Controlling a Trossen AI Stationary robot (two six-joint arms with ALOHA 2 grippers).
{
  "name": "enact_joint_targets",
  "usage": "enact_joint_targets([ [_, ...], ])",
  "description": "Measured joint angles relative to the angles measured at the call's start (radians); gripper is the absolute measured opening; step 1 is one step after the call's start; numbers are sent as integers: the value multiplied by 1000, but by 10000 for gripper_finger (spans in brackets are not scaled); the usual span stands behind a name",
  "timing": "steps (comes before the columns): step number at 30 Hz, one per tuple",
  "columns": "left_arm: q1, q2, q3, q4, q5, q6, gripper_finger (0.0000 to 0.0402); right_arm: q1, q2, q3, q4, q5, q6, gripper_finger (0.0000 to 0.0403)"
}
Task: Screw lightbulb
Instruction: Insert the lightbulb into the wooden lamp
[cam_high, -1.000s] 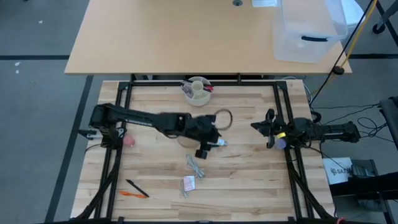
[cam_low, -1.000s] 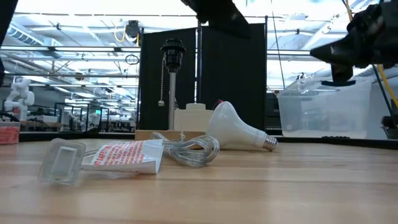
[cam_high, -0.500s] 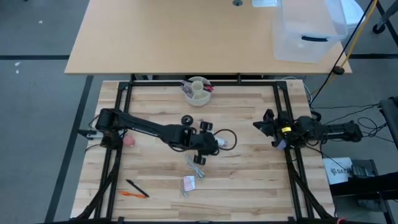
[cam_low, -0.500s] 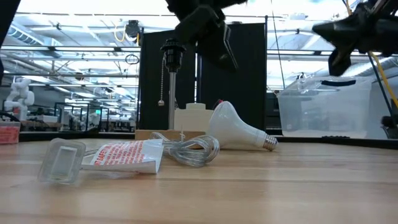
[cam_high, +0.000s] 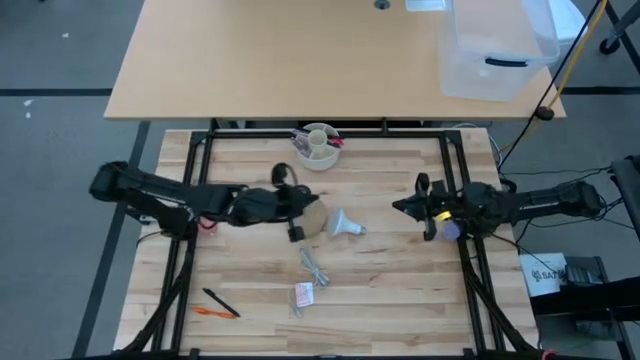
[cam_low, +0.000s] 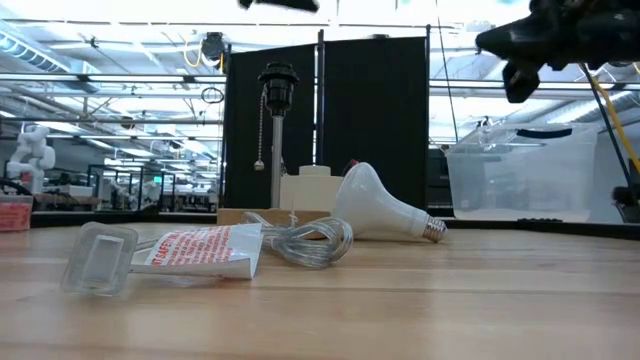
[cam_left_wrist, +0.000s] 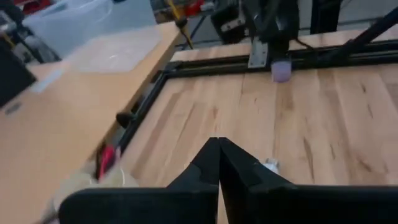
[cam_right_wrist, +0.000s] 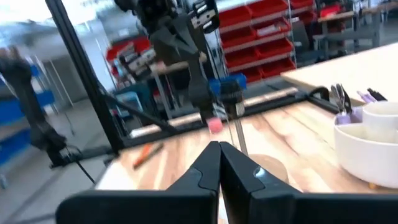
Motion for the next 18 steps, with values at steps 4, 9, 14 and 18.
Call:
enact_joint_targets([
  [4, -6, -112, -221, 119, -7, -79, 3, 0, 86, 48, 8, 1, 16, 0],
  [9, -37, -229, -450, 302, -59, -155, 3, 0, 213, 115, -13, -2, 27, 0],
  [14, -59, -300, -611, 433, -68, -180, 2, 0, 357, 226, -109, -7, -16, 0],
  [18, -49, -300, -707, 430, -68, -230, 2, 0, 467, 344, -242, 1, -41, 7],
])
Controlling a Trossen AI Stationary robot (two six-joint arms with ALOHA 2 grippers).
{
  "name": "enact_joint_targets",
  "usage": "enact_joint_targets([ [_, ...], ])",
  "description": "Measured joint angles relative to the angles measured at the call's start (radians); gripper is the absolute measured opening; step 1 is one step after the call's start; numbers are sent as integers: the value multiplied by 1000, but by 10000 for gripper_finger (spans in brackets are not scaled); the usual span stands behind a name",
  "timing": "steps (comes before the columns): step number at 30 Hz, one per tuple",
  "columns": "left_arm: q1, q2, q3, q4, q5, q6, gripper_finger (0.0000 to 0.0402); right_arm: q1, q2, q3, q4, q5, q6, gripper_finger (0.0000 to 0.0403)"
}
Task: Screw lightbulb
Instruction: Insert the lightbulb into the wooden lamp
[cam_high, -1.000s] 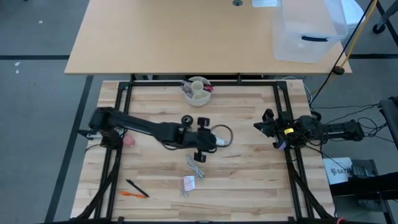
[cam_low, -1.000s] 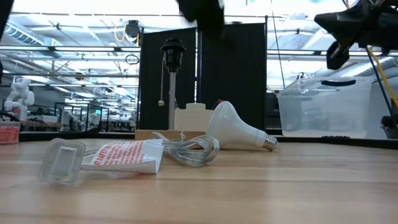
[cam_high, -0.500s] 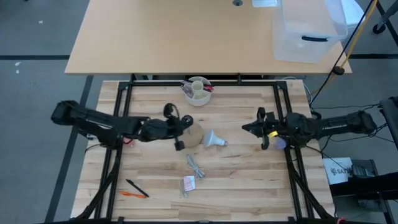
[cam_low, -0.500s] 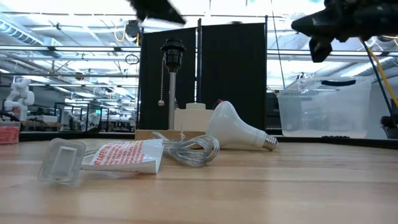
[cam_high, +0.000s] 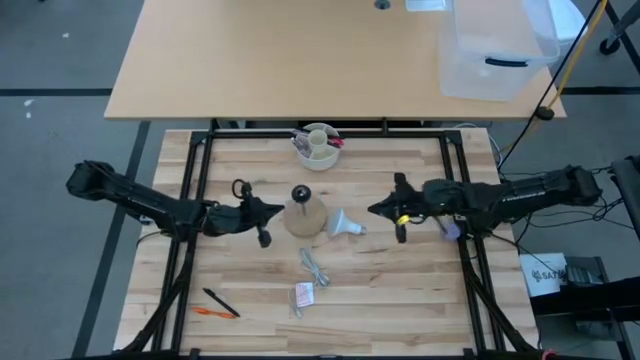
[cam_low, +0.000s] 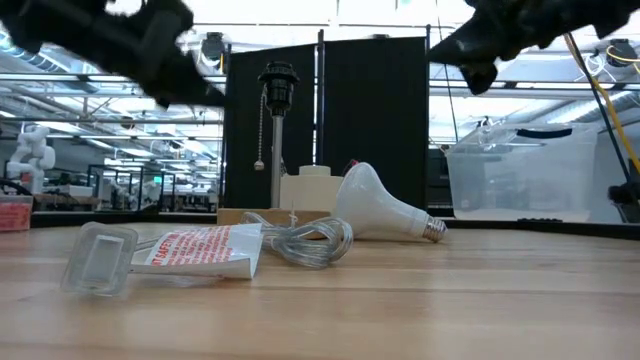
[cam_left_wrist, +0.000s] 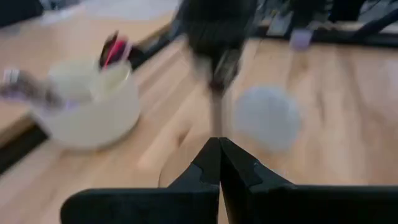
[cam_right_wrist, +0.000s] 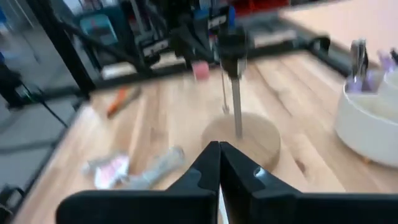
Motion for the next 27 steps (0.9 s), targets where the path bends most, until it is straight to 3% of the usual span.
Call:
enact_joint_targets([
  [6, 42, 47, -95, 61, -1, -109, 32, 0, 201, 96, -114, 1, 45, 66],
  [14, 40, 149, -103, 186, 29, -102, 102, 8, 423, 173, -155, -7, 67, 219],
  [18, 40, 216, -103, 201, 119, -103, 114, 9, 504, 244, -226, -6, 46, 284],
  [22, 41, 274, -103, 238, 131, -103, 114, 6, 593, 315, -307, -1, 26, 312],
  [27, 40, 305, -103, 269, 131, -102, 114, -6, 709, 394, -419, 79, 28, 314],
])
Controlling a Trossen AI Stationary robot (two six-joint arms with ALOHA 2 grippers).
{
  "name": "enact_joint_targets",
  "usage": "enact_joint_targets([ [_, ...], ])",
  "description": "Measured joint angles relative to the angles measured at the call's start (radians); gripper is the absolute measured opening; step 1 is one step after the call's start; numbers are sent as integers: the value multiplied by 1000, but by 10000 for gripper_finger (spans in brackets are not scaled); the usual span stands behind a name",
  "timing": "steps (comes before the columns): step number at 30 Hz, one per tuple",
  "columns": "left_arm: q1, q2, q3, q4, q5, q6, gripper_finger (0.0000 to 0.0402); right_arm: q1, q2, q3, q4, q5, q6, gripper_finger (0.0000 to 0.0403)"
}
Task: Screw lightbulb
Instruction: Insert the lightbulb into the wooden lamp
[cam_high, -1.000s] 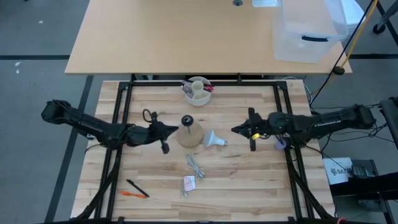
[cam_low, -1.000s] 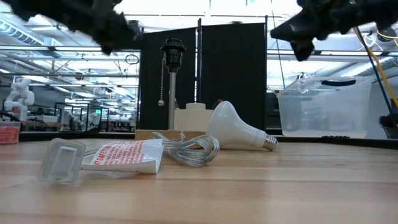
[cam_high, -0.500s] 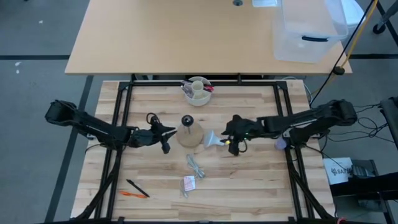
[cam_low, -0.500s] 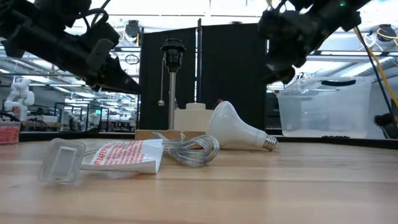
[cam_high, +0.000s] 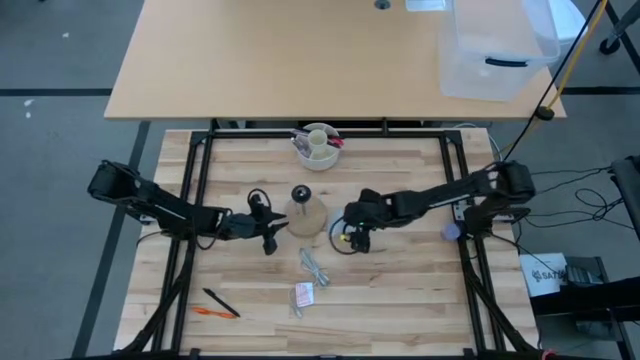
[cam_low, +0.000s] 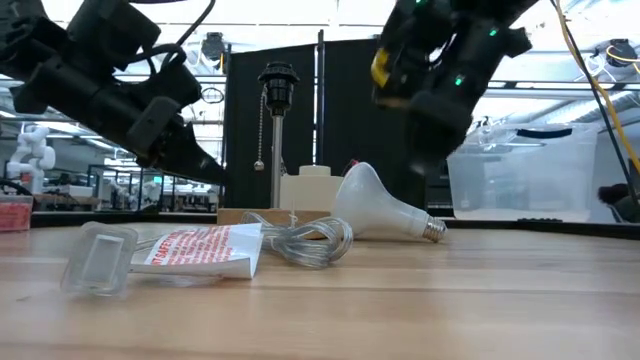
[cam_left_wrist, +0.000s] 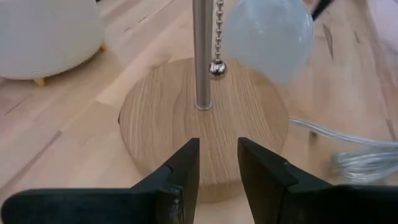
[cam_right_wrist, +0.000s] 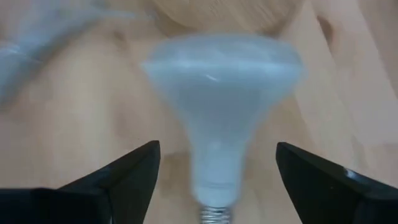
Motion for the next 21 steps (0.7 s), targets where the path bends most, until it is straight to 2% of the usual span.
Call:
enact_joint_targets([
  [9, 15, -1, 0, 2, -1, 1, 115, -18, 149, 53, 14, -25, -9, 314],
  [14, 23, -1, 0, 4, -2, -2, 115, -32, 179, 55, 55, -19, -29, 310],
  [17, 22, -1, 0, 6, -2, -3, 115, -40, 176, 55, 64, -29, -39, 287],
  [21, 23, -1, 0, 8, -3, -3, 115, -52, 174, 55, 67, -31, -51, 229],
])
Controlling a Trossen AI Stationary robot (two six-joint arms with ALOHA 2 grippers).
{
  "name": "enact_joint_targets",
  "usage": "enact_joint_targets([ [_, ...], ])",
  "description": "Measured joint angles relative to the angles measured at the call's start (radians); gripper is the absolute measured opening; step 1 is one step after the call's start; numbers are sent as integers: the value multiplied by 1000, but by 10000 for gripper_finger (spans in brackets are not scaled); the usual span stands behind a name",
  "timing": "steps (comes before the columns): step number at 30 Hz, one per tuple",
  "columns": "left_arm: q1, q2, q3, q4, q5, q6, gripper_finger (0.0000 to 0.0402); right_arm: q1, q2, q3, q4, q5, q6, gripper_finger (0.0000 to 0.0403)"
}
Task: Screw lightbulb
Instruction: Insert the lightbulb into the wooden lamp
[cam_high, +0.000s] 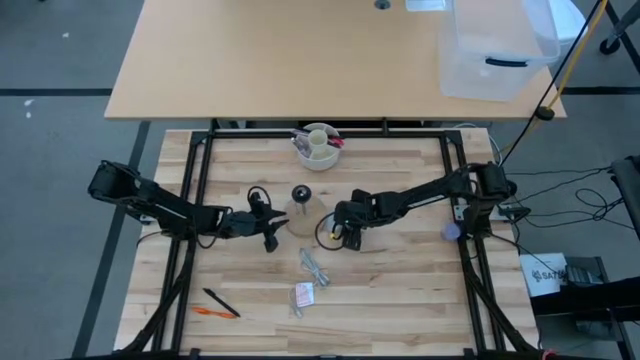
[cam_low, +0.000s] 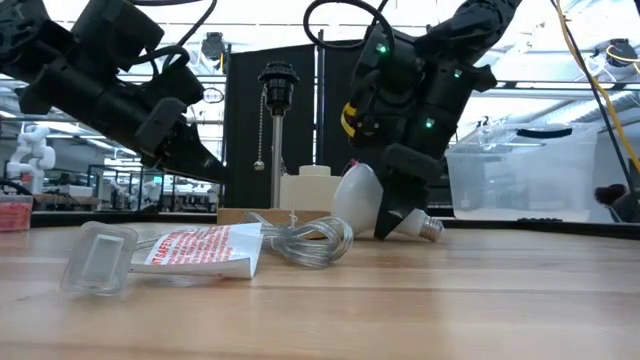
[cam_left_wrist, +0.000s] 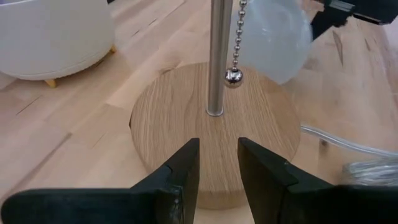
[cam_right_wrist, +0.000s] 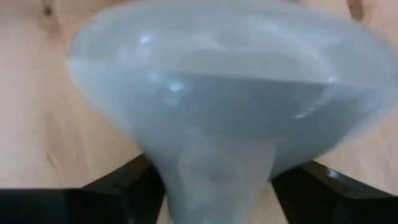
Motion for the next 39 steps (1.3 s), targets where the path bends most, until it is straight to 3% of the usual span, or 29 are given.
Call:
enact_joint_targets([
  [6, 0, 0, 0, 0, -1, -1, 115, -2, 0, 0, -5, -1, -14, 156],
  [13, 0, 0, 0, 0, -1, -3, 115, -1, -24, -2, -7, -4, -37, 164],
  [27, 0, 0, 0, 19, -1, -4, 115, -1, -269, -2, 2, -3, -61, 158],
  [32, 0, 0, 0, 89, 64, 2, 115, -1, -355, -2, 116, -2, -108, 153],
  [39, 0, -16, 0, 118, 73, 3, 115, 0, -423, -2, 200, -3, -184, 159],
])
